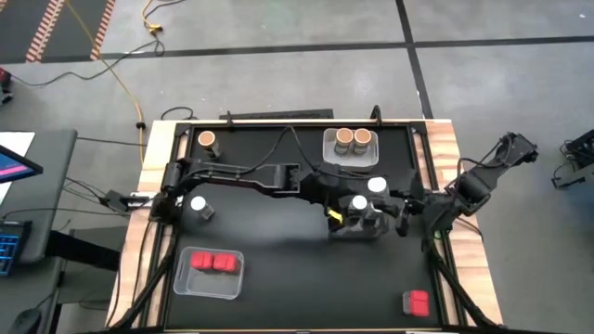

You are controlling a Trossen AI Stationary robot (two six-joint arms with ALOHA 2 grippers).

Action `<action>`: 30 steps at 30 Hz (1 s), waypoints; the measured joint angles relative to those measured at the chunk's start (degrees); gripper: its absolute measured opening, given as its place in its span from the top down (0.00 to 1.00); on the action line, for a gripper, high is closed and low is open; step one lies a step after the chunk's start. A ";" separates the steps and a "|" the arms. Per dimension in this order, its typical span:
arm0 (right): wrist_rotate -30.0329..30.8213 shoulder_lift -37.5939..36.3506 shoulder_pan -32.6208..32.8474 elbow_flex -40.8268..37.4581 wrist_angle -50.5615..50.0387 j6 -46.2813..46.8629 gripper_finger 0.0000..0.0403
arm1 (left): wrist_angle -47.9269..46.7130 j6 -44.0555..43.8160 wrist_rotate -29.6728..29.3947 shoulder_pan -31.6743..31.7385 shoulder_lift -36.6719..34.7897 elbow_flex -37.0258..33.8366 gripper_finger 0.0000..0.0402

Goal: Sort spices by type
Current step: Put the top white spice bottle in the black bin

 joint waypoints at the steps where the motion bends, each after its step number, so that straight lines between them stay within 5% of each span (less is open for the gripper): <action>1: 0.68 -0.17 0.88 0.00 -0.91 0.98 0.46 | 1.83 -0.45 -0.76 0.01 -1.18 -1.73 0.33; 10: 3.70 -0.40 4.48 0.00 -1.27 2.49 0.46 | 32.98 -5.37 -4.80 0.18 -19.50 -34.02 0.33; 14: 3.70 0.01 3.12 0.00 3.98 -2.80 0.46 | 44.06 -10.58 -5.28 0.26 -22.73 -42.72 0.33; 23: 2.07 0.75 -1.36 0.04 12.13 -8.34 0.46 | 45.11 -18.79 -5.08 -0.41 -23.47 -44.80 0.33; 30: 1.71 4.50 -4.16 0.04 18.95 -8.61 0.45 | 44.88 -8.14 -5.49 1.54 -23.44 -44.80 0.33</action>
